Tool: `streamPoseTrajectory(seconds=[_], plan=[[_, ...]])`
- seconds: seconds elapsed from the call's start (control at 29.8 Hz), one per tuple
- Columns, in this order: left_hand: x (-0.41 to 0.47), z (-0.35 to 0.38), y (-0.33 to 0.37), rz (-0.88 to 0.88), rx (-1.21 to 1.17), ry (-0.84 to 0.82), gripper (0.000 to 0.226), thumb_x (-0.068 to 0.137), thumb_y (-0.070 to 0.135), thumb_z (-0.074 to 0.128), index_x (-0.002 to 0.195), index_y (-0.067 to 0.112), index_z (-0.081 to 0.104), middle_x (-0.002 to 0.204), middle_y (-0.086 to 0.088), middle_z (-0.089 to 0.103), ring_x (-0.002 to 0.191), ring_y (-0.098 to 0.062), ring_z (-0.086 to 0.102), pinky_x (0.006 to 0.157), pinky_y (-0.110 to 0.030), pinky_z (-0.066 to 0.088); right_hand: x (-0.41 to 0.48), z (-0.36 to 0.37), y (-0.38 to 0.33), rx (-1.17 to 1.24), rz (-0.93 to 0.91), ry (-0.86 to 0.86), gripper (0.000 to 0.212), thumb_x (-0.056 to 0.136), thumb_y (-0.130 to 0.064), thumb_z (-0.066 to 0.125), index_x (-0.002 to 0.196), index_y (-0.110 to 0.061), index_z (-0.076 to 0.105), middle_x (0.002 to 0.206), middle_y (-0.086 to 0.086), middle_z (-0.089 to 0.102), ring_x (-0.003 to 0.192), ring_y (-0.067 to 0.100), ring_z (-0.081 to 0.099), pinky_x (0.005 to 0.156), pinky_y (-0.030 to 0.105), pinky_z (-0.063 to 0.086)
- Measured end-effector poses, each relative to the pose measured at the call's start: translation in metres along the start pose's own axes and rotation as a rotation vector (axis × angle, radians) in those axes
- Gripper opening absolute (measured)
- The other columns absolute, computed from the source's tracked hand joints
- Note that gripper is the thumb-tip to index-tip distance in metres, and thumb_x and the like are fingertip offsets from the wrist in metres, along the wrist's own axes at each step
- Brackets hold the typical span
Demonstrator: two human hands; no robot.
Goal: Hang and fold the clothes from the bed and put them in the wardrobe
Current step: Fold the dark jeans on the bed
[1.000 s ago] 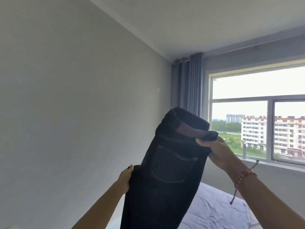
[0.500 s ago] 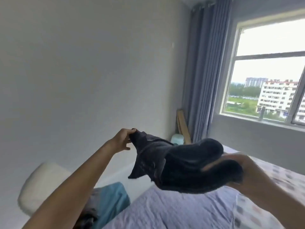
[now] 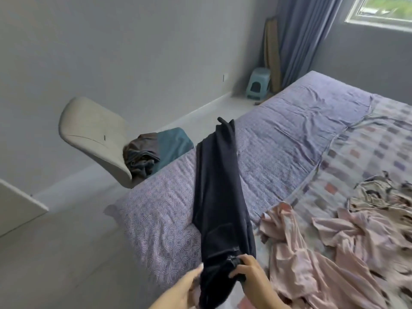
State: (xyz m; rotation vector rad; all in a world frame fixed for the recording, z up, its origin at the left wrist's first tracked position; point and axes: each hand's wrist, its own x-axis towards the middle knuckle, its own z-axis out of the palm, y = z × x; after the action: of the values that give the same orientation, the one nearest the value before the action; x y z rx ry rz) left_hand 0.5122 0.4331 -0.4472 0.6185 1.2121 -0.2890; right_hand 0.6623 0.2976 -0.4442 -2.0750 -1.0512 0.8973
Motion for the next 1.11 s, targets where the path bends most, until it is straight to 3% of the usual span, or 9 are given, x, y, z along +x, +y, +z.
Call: streamPoseTrajectory(seconds=[0.1, 0.3, 0.47, 0.6, 0.67, 0.77, 0.84, 1.01, 1.11], plan=[[-0.026, 0.015, 0.007, -0.034, -0.131, -0.012, 0.061, 0.065, 0.061, 0.061, 0.082, 0.004, 0.074, 0.085, -0.011, 0.068, 0.1, -0.029, 0.057, 0.093, -0.046, 0.041, 0.003, 0.001, -0.009, -0.063, -0.254, 0.281, 0.041, 0.064, 0.004, 0.062, 0.084, -0.031, 0.064, 0.098, -0.028, 0.052, 0.095, -0.01, 0.049, 0.084, 0.002, 0.037], [-0.047, 0.034, 0.045, 0.055, -0.223, -0.007, 0.038, 0.091, 0.026, 0.048, 0.07, 0.002, 0.067, 0.06, -0.015, 0.067, 0.046, -0.027, 0.065, 0.043, -0.028, 0.053, -0.02, -0.041, -0.032, -0.088, -0.425, 0.366, 0.024, 0.068, -0.007, 0.048, 0.077, -0.026, 0.037, 0.086, -0.016, 0.041, 0.075, 0.002, 0.039, 0.069, 0.009, 0.034], [-0.068, 0.039, 0.003, 0.118, -0.15, 0.061, 0.008, 0.078, 0.009, 0.068, 0.08, 0.001, 0.069, 0.076, -0.018, 0.071, 0.064, -0.028, 0.066, 0.065, -0.036, 0.056, -0.058, -0.048, 0.003, -0.129, -0.436, 0.374, 0.051, 0.055, -0.007, 0.073, 0.098, -0.017, 0.048, 0.104, -0.015, 0.055, 0.092, 0.0, 0.053, 0.083, 0.004, 0.041], [-0.046, 0.034, -0.042, 0.07, -0.041, 0.198, 0.042, 0.072, 0.004, 0.076, 0.109, -0.01, 0.062, 0.104, -0.016, 0.068, 0.097, -0.029, 0.064, 0.089, -0.034, 0.049, -0.077, -0.024, 0.039, -0.32, -0.28, 0.105, 0.08, 0.036, -0.021, 0.079, 0.109, -0.026, 0.048, 0.086, -0.017, 0.065, 0.08, -0.001, 0.054, 0.071, 0.006, 0.041], [-0.033, 0.033, -0.044, -0.03, -0.042, 0.171, 0.012, 0.088, 0.001, 0.059, 0.095, -0.008, 0.063, 0.082, -0.015, 0.07, 0.076, -0.027, 0.067, 0.064, -0.032, 0.055, -0.065, -0.014, 0.041, -0.388, -0.247, 0.002, 0.063, 0.041, -0.021, 0.07, 0.096, -0.035, 0.044, 0.078, -0.017, 0.063, 0.072, 0.0, 0.055, 0.062, 0.01, 0.038], [-0.01, 0.027, -0.009, -0.133, -0.114, 0.14, 0.024, 0.087, -0.002, 0.046, 0.066, -0.002, 0.057, 0.047, -0.012, 0.06, 0.037, -0.024, 0.058, 0.036, -0.027, 0.049, -0.027, -0.022, 0.037, -0.24, -0.048, -0.09, 0.041, 0.068, -0.016, 0.058, 0.104, -0.034, 0.049, 0.093, -0.01, 0.065, 0.085, 0.014, 0.063, 0.069, 0.022, 0.045], [0.001, 0.025, 0.038, -0.127, -0.152, 0.13, 0.031, 0.088, 0.002, 0.042, 0.06, -0.003, 0.056, 0.045, -0.013, 0.058, 0.033, -0.024, 0.057, 0.032, -0.029, 0.048, 0.015, -0.04, 0.028, -0.119, 0.004, -0.137, 0.056, 0.07, -0.016, 0.063, 0.12, -0.03, 0.042, 0.098, -0.004, 0.063, 0.088, 0.016, 0.061, 0.074, 0.021, 0.046], [-0.003, 0.024, 0.179, 0.235, -0.329, -0.094, 0.036, 0.097, 0.017, 0.036, 0.074, 0.002, 0.06, 0.067, -0.015, 0.069, 0.06, -0.024, 0.068, 0.051, -0.03, 0.055, 0.141, -0.104, -0.014, 0.329, 0.097, 0.31, 0.079, 0.073, 0.002, 0.074, 0.137, -0.012, 0.031, 0.1, 0.007, 0.061, 0.089, 0.018, 0.058, 0.084, 0.028, 0.045], [0.039, 0.003, 0.218, 0.488, -0.055, 0.075, 0.022, 0.099, 0.018, 0.038, 0.092, 0.015, 0.058, 0.088, -0.004, 0.065, 0.082, -0.015, 0.059, 0.072, -0.028, 0.048, 0.193, -0.114, 0.005, 0.431, 0.298, 0.49, 0.062, 0.084, -0.013, 0.067, 0.136, -0.005, 0.033, 0.113, 0.008, 0.056, 0.097, 0.017, 0.053, 0.092, 0.031, 0.043]])
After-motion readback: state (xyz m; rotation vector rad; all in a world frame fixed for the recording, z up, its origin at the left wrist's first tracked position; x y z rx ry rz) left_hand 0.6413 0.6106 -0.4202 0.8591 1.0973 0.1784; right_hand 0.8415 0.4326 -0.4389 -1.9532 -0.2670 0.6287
